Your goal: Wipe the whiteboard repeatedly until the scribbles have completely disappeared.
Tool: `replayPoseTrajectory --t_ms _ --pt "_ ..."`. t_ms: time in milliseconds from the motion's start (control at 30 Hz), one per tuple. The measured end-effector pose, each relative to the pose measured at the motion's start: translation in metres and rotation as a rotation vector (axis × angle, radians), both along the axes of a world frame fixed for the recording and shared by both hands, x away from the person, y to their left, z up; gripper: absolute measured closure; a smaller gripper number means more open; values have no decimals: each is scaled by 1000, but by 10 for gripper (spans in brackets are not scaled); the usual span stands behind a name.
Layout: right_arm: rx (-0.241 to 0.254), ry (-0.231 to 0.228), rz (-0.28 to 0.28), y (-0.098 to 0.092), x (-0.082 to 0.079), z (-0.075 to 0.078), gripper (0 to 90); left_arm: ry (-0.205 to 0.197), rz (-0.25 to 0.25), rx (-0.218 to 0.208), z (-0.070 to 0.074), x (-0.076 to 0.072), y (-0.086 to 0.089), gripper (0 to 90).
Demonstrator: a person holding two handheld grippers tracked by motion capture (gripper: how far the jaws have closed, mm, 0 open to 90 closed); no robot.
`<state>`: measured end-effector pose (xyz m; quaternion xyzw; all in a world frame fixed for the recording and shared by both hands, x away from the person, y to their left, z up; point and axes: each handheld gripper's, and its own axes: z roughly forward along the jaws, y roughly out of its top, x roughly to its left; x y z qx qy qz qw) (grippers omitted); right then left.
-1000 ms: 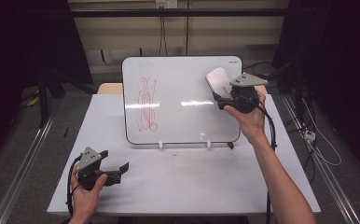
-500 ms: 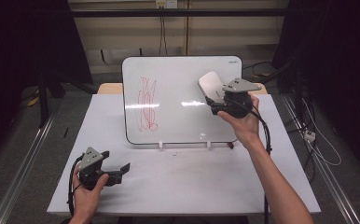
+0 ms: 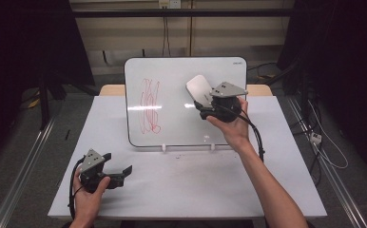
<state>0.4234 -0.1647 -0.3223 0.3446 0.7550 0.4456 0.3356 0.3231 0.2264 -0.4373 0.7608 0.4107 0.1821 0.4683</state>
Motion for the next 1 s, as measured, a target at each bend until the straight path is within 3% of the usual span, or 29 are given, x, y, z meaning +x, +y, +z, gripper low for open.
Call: replayPoseTrajectory --t_ms 600,1000 --pt "-69 -20 73 43 9 4 319 -3 -2 4 -1 1 0 59" --pt "-112 -33 88 73 27 6 320 -7 -10 7 0 6 -3 60"
